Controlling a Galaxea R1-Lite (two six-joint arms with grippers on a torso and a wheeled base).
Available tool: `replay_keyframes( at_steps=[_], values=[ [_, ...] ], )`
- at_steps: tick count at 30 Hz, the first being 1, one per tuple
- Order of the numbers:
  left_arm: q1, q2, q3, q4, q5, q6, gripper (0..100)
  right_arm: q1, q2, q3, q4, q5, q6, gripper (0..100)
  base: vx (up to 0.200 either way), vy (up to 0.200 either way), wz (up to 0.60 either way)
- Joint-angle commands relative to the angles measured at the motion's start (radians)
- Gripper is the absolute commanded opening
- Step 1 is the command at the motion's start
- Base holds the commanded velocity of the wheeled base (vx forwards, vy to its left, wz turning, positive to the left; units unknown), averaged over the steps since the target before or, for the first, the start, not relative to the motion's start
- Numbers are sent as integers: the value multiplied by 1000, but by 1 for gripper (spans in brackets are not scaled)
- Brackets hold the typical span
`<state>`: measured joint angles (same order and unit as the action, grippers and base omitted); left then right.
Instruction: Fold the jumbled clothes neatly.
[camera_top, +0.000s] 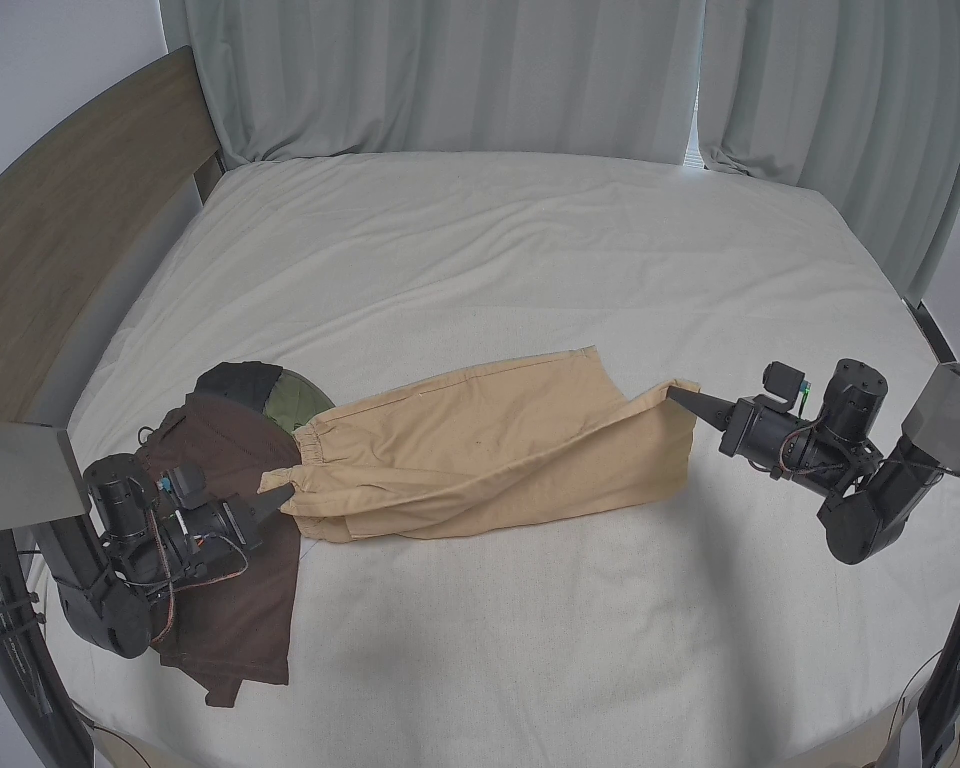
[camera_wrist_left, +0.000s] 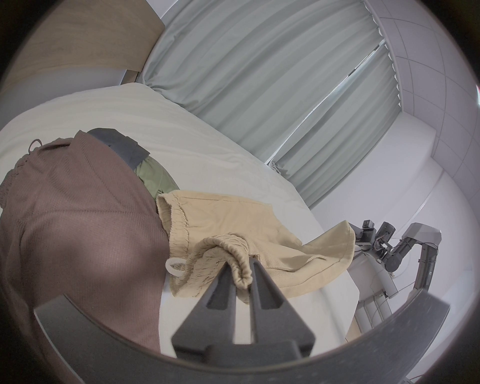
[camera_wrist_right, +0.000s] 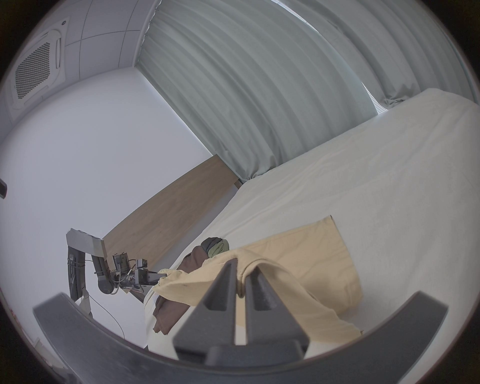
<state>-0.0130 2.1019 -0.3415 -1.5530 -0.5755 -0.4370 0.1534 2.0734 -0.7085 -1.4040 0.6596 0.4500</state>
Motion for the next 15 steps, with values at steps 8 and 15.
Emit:
replay_keyframes(
  at_steps=[8, 15],
  values=[
    [1, 0, -37, -2, 45, -35, 0, -5, 25, -146, 80, 0, -1, 0, 0, 0, 0],
    [1, 1, -67, -4, 75, -72, 0, -2, 39, -261, 186, 0, -1, 0, 0, 0, 0]
  ],
)
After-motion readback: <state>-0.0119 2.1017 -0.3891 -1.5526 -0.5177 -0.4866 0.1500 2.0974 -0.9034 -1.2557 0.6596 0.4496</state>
